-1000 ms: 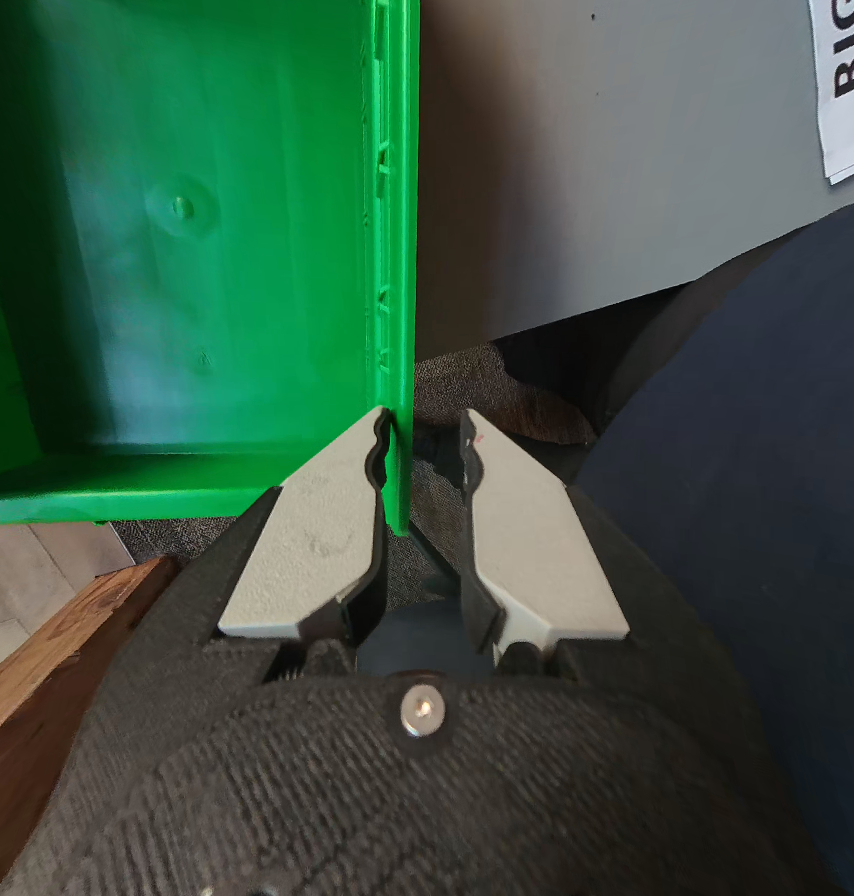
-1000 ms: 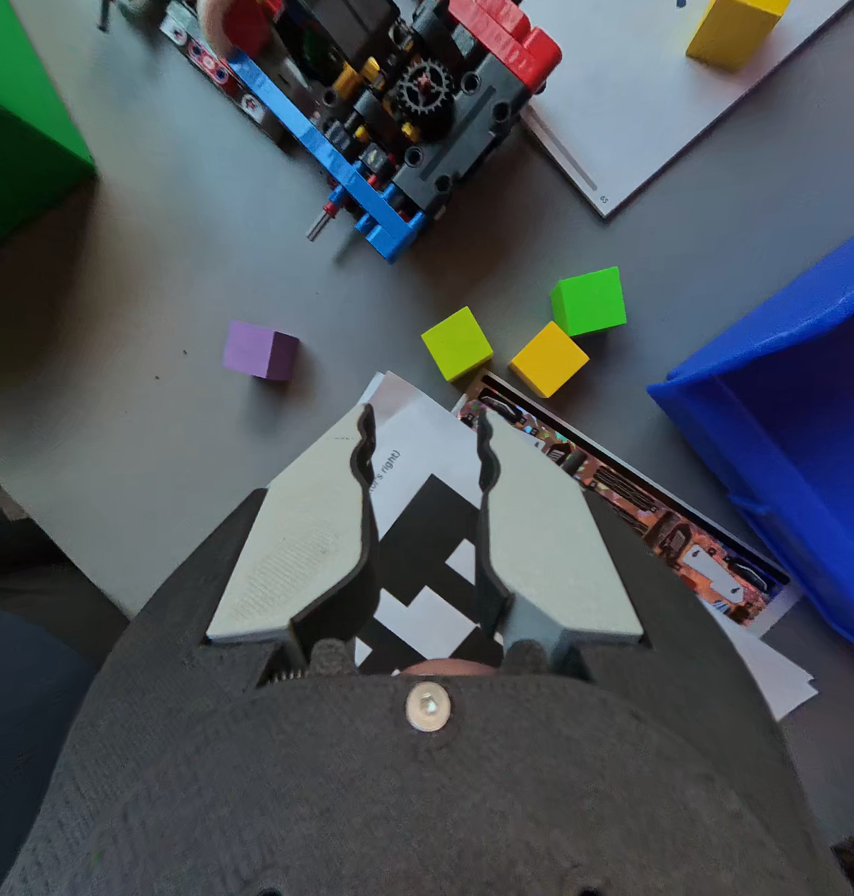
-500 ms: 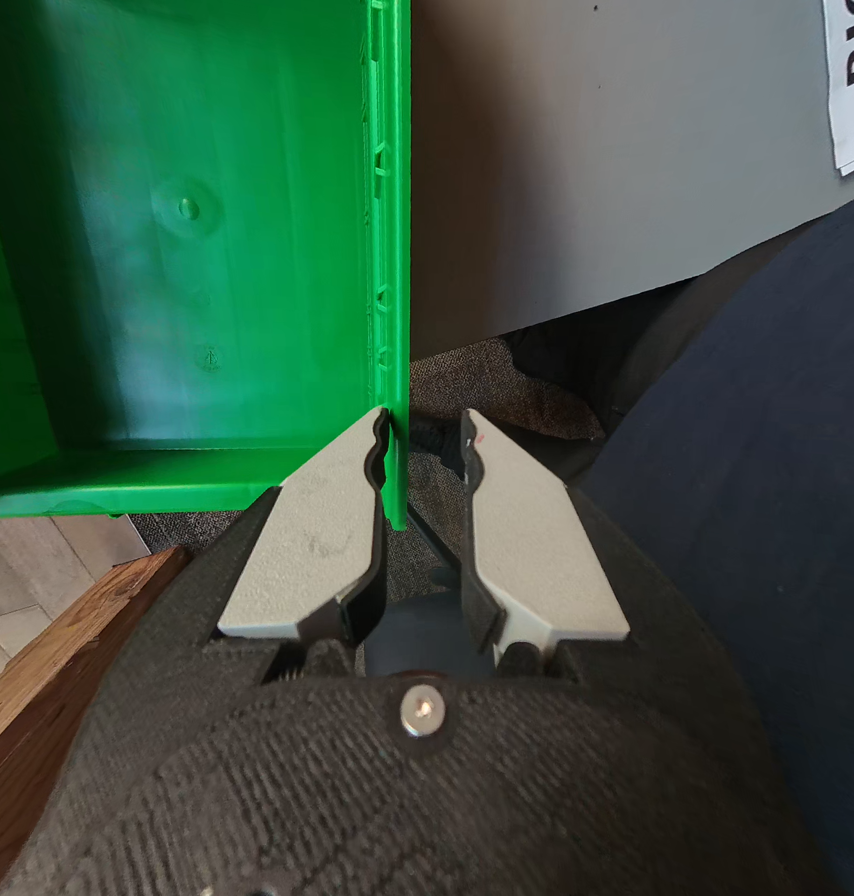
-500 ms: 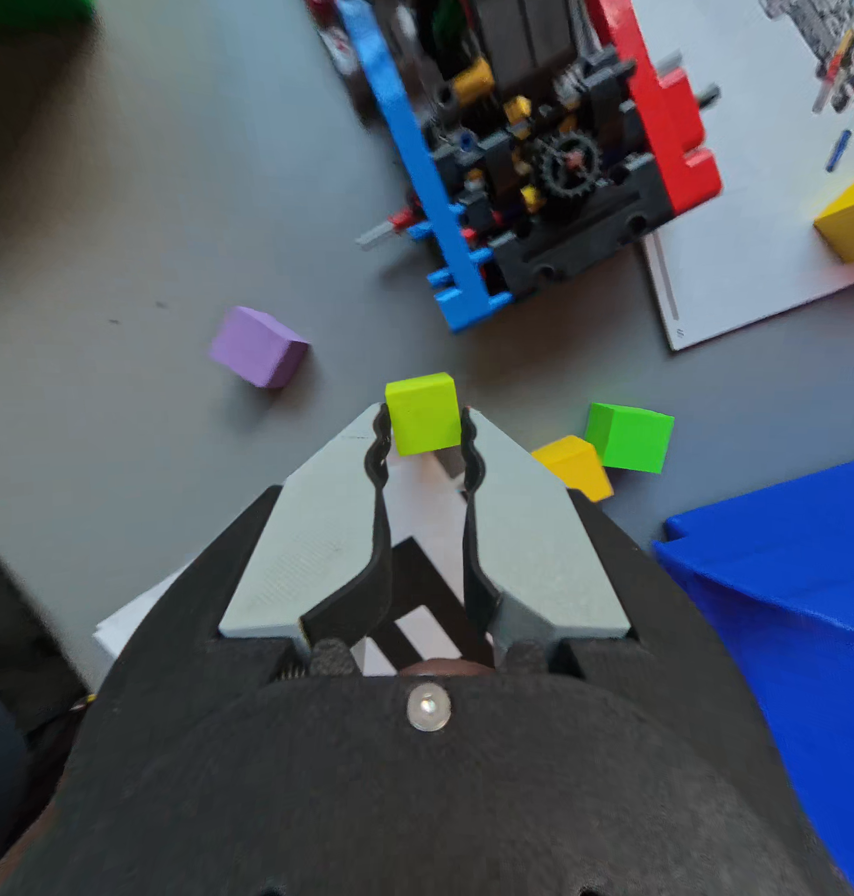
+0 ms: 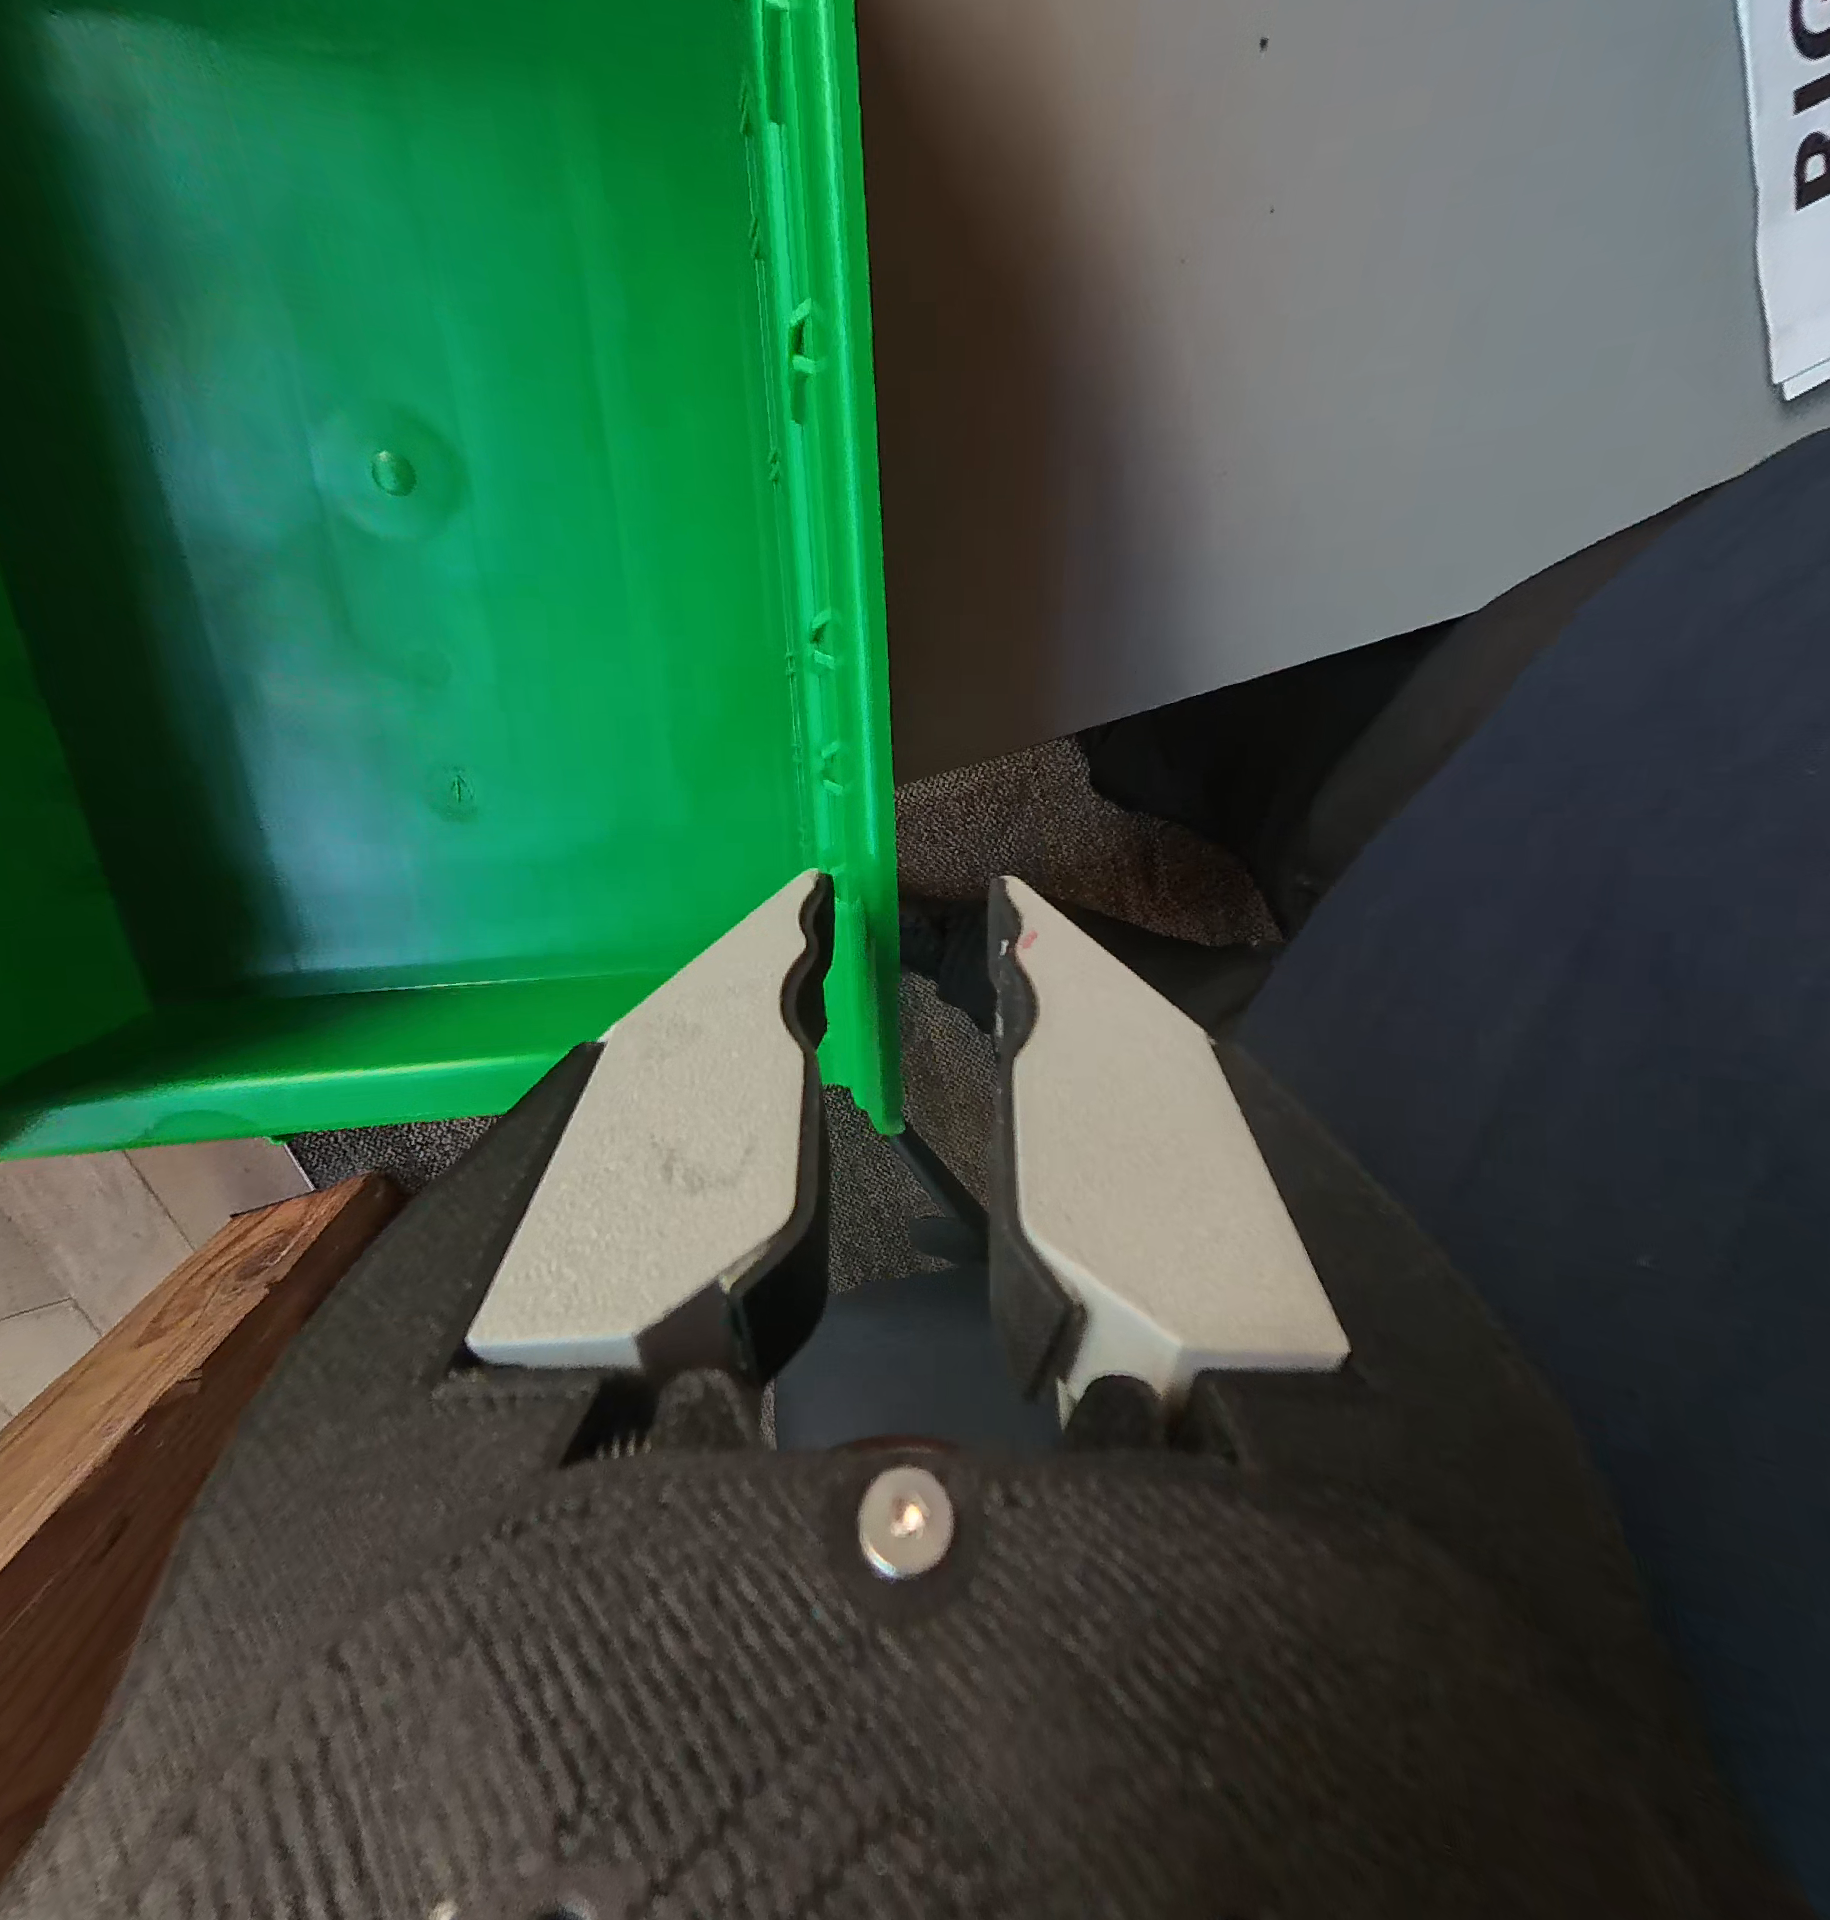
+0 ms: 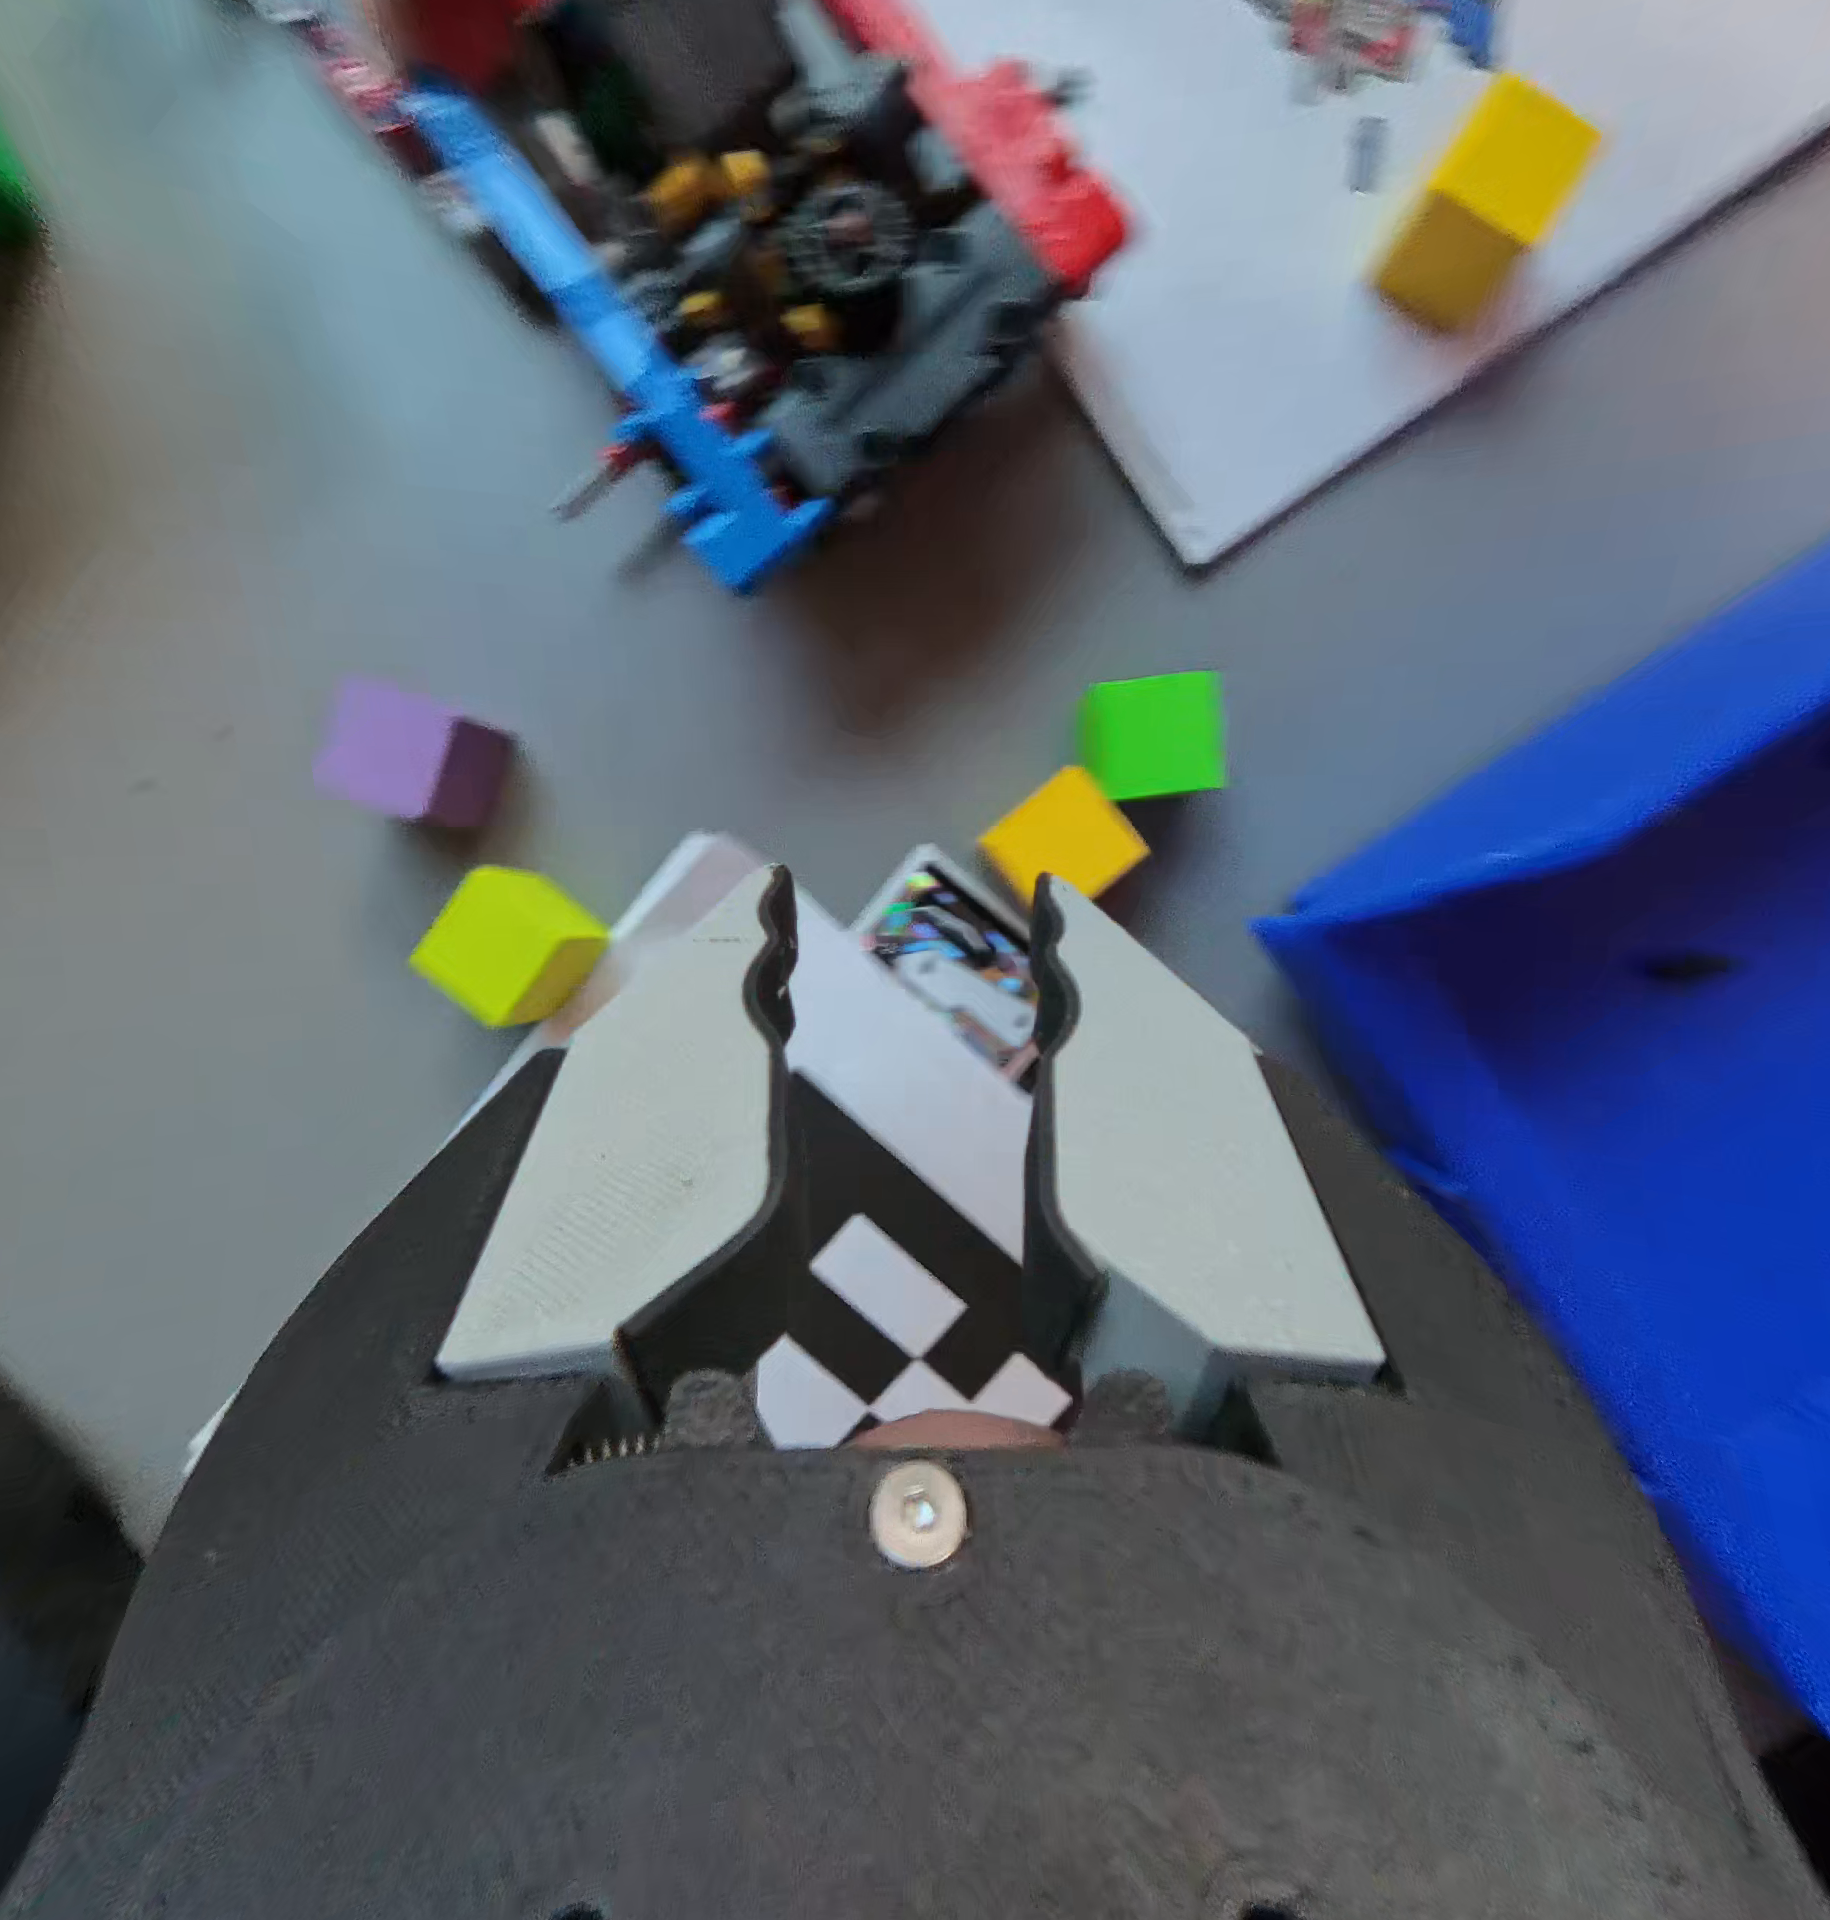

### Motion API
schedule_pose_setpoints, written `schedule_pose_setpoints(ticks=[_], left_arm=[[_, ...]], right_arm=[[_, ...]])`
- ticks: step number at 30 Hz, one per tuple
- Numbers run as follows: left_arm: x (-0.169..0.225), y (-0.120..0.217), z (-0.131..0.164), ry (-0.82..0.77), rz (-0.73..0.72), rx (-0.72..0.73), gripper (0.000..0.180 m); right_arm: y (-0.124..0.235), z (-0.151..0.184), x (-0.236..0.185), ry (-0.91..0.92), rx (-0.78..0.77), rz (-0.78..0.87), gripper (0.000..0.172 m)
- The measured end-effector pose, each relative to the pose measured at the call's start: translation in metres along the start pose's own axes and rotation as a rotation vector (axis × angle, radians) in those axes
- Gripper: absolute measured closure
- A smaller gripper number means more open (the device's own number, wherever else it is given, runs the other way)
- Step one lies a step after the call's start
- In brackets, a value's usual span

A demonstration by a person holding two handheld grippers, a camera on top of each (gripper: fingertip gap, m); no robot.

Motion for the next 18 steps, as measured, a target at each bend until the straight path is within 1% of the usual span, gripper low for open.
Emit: schedule_pose_setpoints(ticks=[2, 4, 6, 8, 11, 12, 13, 16, 18], left_arm=[[-0.001, 0.000, 0.002, -0.005, -0.002, -0.008, 0.153], [-0.002, -0.001, 0.002, -0.009, -0.003, -0.014, 0.153], [-0.002, -0.001, 0.002, -0.010, -0.001, -0.014, 0.153], [-0.002, 0.000, 0.000, -0.012, 0.000, -0.011, 0.153], [-0.001, 0.000, 0.000, -0.011, 0.001, -0.008, 0.153], [-0.001, 0.001, 0.000, -0.009, 0.002, -0.006, 0.153], [-0.001, 0.001, 0.000, -0.007, 0.002, -0.004, 0.153], [-0.003, 0.001, 0.003, 0.004, 0.004, -0.004, 0.153], [-0.004, 0.001, 0.005, 0.010, 0.002, -0.003, 0.153]], right_arm=[[-0.004, 0.001, 0.022, -0.055, -0.041, 0.035, 0.126], [-0.012, 0.003, 0.034, -0.058, -0.101, 0.050, 0.121], [-0.020, 0.002, 0.038, -0.012, -0.147, 0.053, 0.124], [-0.028, 0.001, 0.037, 0.026, -0.198, 0.058, 0.120], [-0.038, 0.010, 0.035, 0.039, -0.304, 0.073, 0.128], [-0.040, 0.013, 0.032, 0.027, -0.316, 0.060, 0.135], [-0.041, 0.014, 0.029, 0.016, -0.311, 0.055, 0.137], [-0.036, 0.016, 0.020, -0.005, -0.292, 0.024, 0.137], [-0.024, 0.012, 0.013, -0.016, -0.249, 0.016, 0.137]])
Point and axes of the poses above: each gripper's, where its closed fingertips meet, y back along the fingers, z out of its underside, x = y × z across the jaws, the point moved 4 cm from there along y, back along the fingers, and after that the axes turned 12 degrees about y, right-handed, at the moved point
